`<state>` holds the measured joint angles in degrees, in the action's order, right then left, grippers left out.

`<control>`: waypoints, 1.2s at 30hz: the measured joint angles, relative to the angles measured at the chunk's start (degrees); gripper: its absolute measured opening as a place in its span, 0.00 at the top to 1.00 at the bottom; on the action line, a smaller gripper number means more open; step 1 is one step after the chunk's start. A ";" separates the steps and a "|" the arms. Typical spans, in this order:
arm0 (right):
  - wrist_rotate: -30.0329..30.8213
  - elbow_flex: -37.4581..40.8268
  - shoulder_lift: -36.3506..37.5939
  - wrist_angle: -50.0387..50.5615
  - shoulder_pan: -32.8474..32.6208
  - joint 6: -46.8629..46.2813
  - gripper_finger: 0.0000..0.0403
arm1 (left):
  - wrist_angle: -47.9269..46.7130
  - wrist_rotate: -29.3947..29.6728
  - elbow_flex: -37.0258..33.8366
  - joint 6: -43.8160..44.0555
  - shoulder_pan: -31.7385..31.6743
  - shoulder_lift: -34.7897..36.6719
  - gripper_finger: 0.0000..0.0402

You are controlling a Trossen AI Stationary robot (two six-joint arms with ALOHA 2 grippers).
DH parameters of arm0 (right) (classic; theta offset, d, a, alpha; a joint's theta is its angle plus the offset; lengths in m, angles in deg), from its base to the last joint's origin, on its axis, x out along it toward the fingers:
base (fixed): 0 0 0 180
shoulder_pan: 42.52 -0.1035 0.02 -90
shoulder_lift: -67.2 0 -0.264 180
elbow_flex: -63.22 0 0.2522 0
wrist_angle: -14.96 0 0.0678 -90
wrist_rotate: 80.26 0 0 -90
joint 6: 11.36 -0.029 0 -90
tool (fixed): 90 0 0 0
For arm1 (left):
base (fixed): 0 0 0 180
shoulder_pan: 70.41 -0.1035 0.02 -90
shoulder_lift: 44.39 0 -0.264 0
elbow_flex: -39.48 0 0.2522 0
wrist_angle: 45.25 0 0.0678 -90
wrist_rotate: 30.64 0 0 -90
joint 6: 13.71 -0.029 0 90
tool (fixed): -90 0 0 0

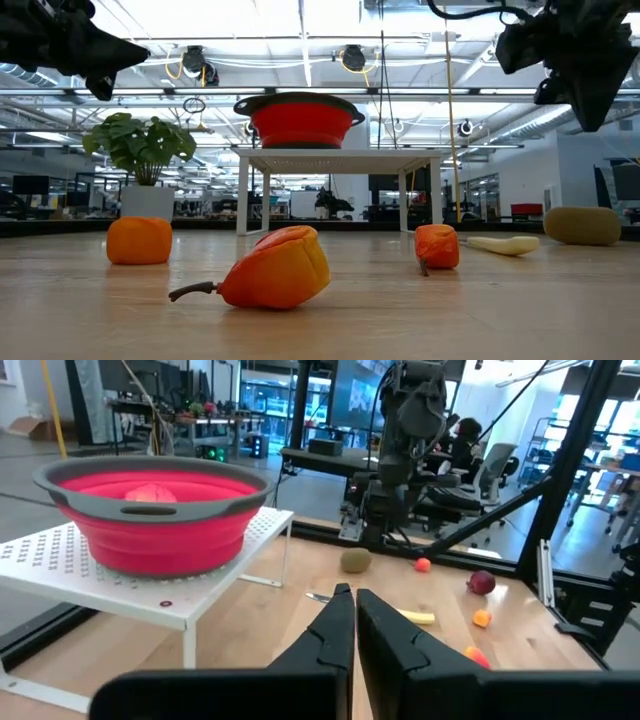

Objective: Pick & Place Fruit
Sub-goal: Put the green kiwi into the red strainer bowl on the shelf

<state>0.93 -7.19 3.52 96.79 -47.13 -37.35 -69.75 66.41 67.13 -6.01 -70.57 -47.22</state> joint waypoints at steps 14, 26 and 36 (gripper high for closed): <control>2.90 0.00 0.11 1.16 1.67 3.08 0.99 | -0.18 0.48 0.00 0.24 0.00 -0.02 0.95; 4.56 0.02 0.11 1.56 1.69 2.86 0.68 | -4.54 0.93 0.02 1.04 0.00 -0.13 0.95; 10.51 2.32 0.15 2.06 1.69 -0.34 0.34 | -4.50 0.94 0.02 0.04 0.00 -0.13 0.95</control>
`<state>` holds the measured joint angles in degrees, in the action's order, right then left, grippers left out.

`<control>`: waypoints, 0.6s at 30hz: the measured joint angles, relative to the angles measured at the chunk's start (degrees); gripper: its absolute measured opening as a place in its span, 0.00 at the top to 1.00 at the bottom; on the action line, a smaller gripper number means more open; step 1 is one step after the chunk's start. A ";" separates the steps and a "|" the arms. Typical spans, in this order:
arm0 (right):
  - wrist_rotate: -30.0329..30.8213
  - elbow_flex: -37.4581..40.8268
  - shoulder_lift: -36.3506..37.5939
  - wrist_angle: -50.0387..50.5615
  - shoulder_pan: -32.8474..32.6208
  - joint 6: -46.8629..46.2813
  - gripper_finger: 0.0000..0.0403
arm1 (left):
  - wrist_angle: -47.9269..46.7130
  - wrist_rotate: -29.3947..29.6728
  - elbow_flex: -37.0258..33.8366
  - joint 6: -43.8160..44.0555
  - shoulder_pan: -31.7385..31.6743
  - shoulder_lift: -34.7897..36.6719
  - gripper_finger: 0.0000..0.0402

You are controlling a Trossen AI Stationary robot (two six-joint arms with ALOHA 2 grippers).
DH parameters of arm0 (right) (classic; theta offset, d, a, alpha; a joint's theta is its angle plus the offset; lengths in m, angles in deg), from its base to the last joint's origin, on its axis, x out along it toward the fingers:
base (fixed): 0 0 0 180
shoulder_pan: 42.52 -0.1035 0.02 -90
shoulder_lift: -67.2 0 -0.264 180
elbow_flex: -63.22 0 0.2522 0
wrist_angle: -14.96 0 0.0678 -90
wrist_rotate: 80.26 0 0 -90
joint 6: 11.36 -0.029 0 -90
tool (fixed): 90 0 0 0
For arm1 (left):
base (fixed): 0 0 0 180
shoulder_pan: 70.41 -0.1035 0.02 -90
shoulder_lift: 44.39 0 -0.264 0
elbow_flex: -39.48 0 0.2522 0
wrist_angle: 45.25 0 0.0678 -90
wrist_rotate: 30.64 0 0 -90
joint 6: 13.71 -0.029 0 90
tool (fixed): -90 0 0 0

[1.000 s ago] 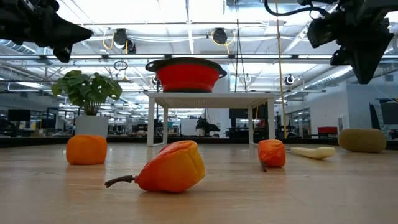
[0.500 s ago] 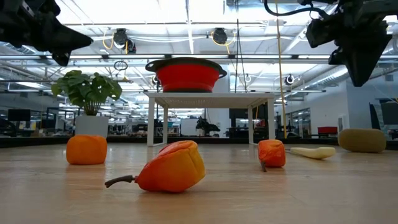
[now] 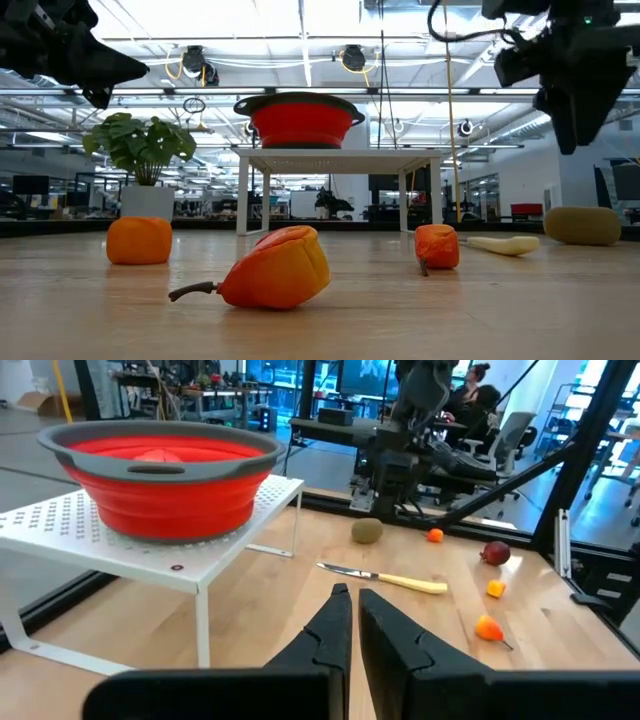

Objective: Pick & Place Fruit
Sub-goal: Put the green kiwi into the red strainer bowl on the shelf

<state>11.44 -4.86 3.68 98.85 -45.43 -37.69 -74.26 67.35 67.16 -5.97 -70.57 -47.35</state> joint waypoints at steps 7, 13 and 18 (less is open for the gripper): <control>0.10 4.77 -0.02 -0.48 0.00 -0.25 0.27 | 0.01 0.00 0.00 -0.10 0.00 0.00 0.95; 1.49 8.87 -0.02 -4.33 -0.02 -0.61 0.27 | 0.02 0.02 0.00 -0.10 0.00 0.00 0.95; 5.99 11.35 -0.02 -6.05 0.62 -0.62 0.27 | 0.04 0.02 0.02 -0.08 -0.02 0.00 0.95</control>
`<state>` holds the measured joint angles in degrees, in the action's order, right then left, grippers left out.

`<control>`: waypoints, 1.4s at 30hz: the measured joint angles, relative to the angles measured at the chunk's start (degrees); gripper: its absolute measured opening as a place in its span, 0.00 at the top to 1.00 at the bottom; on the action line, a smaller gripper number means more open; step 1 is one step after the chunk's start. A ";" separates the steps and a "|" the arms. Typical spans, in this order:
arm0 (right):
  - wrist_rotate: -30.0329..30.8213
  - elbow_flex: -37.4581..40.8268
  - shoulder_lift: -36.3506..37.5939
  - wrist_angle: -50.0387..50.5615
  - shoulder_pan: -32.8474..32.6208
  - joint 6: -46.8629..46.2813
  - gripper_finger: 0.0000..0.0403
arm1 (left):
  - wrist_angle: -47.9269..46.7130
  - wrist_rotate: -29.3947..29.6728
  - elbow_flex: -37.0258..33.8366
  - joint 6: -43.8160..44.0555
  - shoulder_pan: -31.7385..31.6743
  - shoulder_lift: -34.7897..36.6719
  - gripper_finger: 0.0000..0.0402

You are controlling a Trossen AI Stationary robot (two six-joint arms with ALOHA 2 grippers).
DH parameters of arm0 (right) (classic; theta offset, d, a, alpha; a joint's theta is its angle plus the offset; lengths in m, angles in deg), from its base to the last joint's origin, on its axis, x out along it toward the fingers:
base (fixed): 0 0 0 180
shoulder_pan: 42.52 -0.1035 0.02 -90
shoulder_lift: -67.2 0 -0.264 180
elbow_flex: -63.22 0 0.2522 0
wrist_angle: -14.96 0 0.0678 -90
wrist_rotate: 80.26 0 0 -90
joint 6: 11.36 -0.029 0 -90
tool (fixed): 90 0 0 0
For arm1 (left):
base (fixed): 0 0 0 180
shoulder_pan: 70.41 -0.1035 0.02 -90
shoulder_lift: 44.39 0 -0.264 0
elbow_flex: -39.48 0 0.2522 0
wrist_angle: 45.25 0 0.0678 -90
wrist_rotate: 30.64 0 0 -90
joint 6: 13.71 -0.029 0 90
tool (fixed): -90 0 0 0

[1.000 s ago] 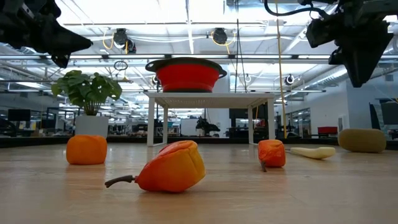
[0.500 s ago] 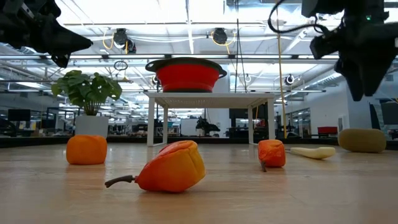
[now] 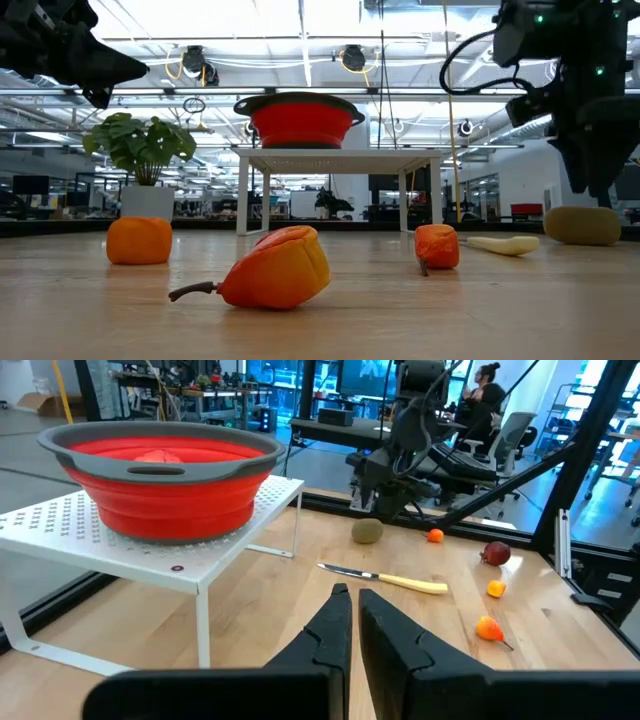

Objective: Pick & Place Fruit
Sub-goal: Put the green kiwi into the red strainer bowl on the shelf

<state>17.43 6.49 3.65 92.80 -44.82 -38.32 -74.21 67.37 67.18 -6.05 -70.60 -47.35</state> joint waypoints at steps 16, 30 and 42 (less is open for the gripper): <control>-0.39 8.12 0.00 -12.25 4.52 2.35 0.27 | 0.00 0.02 0.00 0.04 0.02 -0.02 0.95; -0.46 8.53 -0.02 -12.87 4.58 -0.19 0.38 | 0.00 0.04 0.00 0.04 0.02 -0.02 0.95; -2.01 8.53 -0.02 -17.09 4.58 -3.23 0.52 | 0.00 0.03 0.02 0.04 0.01 -0.02 0.95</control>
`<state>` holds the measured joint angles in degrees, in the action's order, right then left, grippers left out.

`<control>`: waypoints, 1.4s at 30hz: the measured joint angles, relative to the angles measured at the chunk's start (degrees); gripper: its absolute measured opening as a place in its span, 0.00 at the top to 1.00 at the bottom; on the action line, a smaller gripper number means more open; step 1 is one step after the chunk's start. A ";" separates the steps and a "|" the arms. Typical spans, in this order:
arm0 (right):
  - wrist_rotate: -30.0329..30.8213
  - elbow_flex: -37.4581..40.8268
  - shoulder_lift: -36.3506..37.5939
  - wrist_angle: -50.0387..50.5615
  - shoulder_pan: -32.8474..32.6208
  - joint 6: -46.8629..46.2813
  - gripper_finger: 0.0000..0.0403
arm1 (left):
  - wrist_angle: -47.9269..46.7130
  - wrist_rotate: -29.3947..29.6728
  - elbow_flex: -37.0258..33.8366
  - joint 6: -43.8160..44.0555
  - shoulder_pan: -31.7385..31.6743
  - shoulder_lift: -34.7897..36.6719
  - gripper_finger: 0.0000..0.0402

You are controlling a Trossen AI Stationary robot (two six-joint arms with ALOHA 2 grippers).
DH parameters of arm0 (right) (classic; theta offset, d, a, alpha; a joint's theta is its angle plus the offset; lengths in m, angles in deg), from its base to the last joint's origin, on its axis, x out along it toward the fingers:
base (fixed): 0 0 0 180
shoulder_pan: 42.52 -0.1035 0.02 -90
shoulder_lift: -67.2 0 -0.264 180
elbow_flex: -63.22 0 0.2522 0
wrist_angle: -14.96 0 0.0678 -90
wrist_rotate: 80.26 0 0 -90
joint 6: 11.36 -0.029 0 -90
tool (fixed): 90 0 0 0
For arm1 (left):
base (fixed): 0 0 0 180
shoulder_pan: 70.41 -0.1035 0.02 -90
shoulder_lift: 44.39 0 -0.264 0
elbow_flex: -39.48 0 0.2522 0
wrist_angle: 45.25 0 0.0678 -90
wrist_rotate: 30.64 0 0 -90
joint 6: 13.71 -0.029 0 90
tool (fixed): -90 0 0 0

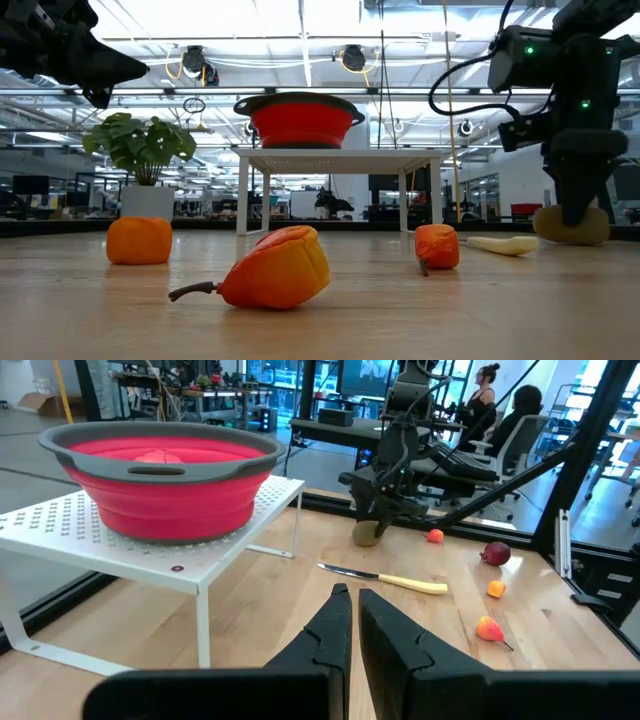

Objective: Pick & Place Fruit
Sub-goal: Put the green kiwi into the red strainer bowl on the shelf

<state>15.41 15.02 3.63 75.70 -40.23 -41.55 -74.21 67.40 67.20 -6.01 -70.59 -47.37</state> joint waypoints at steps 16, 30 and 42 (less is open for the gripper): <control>-22.34 -0.04 3.18 -18.99 0.00 -11.27 0.52 | -0.03 -0.01 0.00 -0.02 0.00 0.00 0.95; -27.94 -0.07 10.21 -58.28 0.00 -24.72 0.51 | -0.02 -0.01 0.00 -0.02 0.02 0.00 0.95; -24.88 -0.07 10.21 -80.46 0.72 -24.88 0.52 | 0.02 -0.01 0.00 -0.02 0.00 0.00 0.95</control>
<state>-9.46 14.96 13.84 -4.76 -39.51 -66.43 -74.19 67.39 67.20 -6.03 -70.59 -47.37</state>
